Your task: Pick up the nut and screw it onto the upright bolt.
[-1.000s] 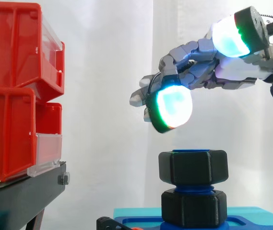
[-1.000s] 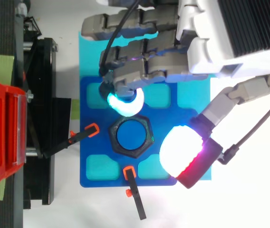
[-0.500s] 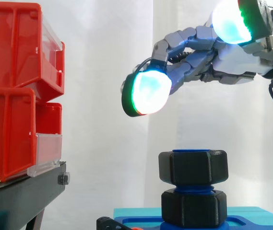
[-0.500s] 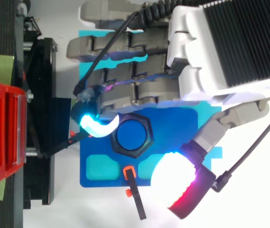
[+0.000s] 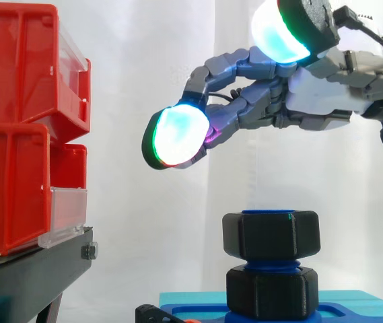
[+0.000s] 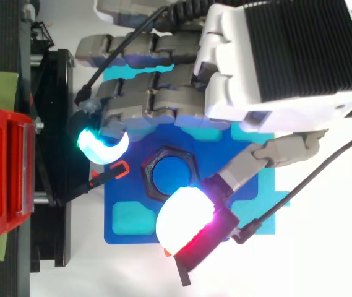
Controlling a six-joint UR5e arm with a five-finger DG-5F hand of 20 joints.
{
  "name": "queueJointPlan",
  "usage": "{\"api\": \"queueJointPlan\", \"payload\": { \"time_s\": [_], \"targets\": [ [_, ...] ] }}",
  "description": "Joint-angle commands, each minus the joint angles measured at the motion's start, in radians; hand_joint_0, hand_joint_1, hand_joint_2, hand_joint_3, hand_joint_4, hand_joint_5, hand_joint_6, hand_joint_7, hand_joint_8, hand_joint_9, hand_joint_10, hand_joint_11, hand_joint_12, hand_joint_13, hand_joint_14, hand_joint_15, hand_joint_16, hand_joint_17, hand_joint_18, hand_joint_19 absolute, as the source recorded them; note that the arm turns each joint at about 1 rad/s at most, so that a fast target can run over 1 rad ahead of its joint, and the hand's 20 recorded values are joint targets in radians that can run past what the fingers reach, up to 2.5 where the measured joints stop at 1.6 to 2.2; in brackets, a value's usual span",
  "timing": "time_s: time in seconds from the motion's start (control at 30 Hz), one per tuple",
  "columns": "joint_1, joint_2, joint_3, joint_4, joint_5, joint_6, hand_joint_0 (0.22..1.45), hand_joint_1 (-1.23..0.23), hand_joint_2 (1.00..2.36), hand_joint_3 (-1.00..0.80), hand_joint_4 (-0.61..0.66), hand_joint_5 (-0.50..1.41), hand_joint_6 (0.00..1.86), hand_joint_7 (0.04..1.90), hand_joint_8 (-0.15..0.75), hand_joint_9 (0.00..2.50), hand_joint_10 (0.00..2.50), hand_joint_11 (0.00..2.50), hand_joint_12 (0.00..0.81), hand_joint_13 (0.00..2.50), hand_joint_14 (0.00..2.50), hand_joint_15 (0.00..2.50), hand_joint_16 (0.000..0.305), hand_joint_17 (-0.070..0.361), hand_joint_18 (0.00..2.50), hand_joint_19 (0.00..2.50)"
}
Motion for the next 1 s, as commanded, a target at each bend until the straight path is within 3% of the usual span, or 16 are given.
{"api": "queueJointPlan", "payload": {
  "time_s": [0.0, 0.23, 0.53, 0.97],
  "targets": [
    [0.003, -0.007, 0.000, 0.002, 0.002, 0.000, 0.46, -0.16, 1.00, -0.50, 0.25, -0.16, 0.50, 0.75, 0.268, 0.63, 0.00, 0.00, 0.316, 0.24, 0.00, 0.00, 0.038, 0.086, 0.00, 0.00],
    [0.017, -0.007, -0.002, -0.004, 0.007, -0.003, 0.46, -0.17, 1.00, -0.50, 0.25, -0.16, 0.50, 0.75, 0.270, 0.62, 0.00, 0.00, 0.318, 0.24, 0.00, 0.00, 0.038, 0.086, 0.00, 0.00],
    [0.034, -0.007, -0.053, 0.047, 0.007, 0.000, 0.46, -0.17, 1.00, -0.50, 0.25, -0.16, 0.50, 0.75, 0.270, 0.61, 0.00, 0.00, 0.317, 0.24, 0.00, 0.00, 0.039, 0.087, 0.00, 0.00],
    [0.035, -0.007, -0.054, 0.034, 0.005, 0.000, 0.46, -0.18, 1.00, -0.50, 0.26, -0.16, 0.50, 0.79, 0.272, 0.62, 0.00, 0.00, 0.315, 0.25, 0.00, 0.00, 0.039, 0.087, 0.00, 0.00]
  ]
}}
